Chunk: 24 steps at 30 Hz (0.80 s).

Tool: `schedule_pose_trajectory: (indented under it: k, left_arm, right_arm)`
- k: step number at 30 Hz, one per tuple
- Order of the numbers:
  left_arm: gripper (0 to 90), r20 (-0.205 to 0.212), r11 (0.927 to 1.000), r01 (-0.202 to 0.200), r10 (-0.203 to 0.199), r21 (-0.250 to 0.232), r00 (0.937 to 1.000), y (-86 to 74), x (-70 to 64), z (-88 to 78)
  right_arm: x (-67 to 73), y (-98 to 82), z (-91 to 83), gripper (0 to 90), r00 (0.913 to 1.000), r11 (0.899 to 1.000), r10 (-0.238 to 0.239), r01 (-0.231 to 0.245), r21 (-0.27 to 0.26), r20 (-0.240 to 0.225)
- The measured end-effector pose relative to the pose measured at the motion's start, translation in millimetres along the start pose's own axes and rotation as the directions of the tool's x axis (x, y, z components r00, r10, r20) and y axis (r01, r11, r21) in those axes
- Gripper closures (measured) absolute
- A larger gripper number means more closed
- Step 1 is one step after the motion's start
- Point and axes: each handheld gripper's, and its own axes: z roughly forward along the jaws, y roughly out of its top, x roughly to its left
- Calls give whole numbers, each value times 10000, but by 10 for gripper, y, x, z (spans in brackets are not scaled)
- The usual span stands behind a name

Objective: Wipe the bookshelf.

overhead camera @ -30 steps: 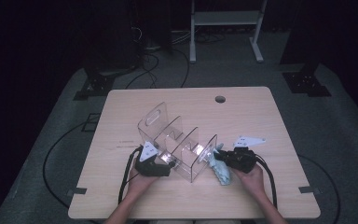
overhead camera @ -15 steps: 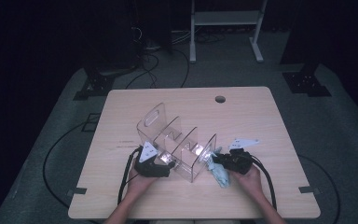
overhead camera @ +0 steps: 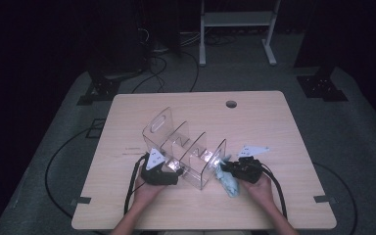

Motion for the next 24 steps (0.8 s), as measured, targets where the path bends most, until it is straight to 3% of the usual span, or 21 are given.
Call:
schedule_pose_trajectory:
  k: [2,5,6,7,9,11,15,19,20,21,22,24]
  left_arm:
    - [75,30,10000,-1,1,-36,10000,2,1,10]
    - [74,-3,10000,20,-20,-20,10000,8,-5,18]
    - [75,-16,10000,-9,9,28,10000,13,1,18]
    - [75,-16,10000,15,-15,12,10000,12,6,18]
    - [76,26,10000,55,-55,52,10000,10,16,7]
    - [76,29,10000,61,-61,54,10000,10,16,7]
    - [76,-58,10000,86,-85,38,9999,7,18,5]
    - [76,-96,9999,122,-122,34,9999,8,13,7]
    - [76,-98,9999,136,-136,34,9999,7,17,7]
    - [76,-98,9999,136,-136,34,9999,7,17,7]
    - [76,-99,9999,160,-160,33,9998,6,18,7]
    - [77,-78,9998,170,-170,38,9998,5,30,2]
  right_arm:
    - [-52,-28,-6,793,9997,9997,250,-250,23,-12]
    - [15,-28,0,793,9994,9999,72,-68,111,-341]
    - [83,-20,12,792,9987,9998,-145,152,147,-494]
    - [221,-18,35,791,9952,9974,-641,664,290,-745]
    - [297,-30,52,791,9913,9959,-797,836,332,-1048]
    - [276,-29,51,792,9917,9964,-736,775,339,-1057]
    - [115,-7,52,792,9984,9996,-209,218,163,-517]
    - [181,-20,52,790,9973,9992,-353,365,178,-639]
    - [294,-33,65,789,9931,9978,-598,623,219,-1012]
    - [294,-33,65,789,9931,9978,-598,623,219,-1012]
    - [423,-55,84,788,9842,9957,-854,901,236,-1551]
    - [510,-60,99,789,9787,9928,-1096,1162,285,-1735]
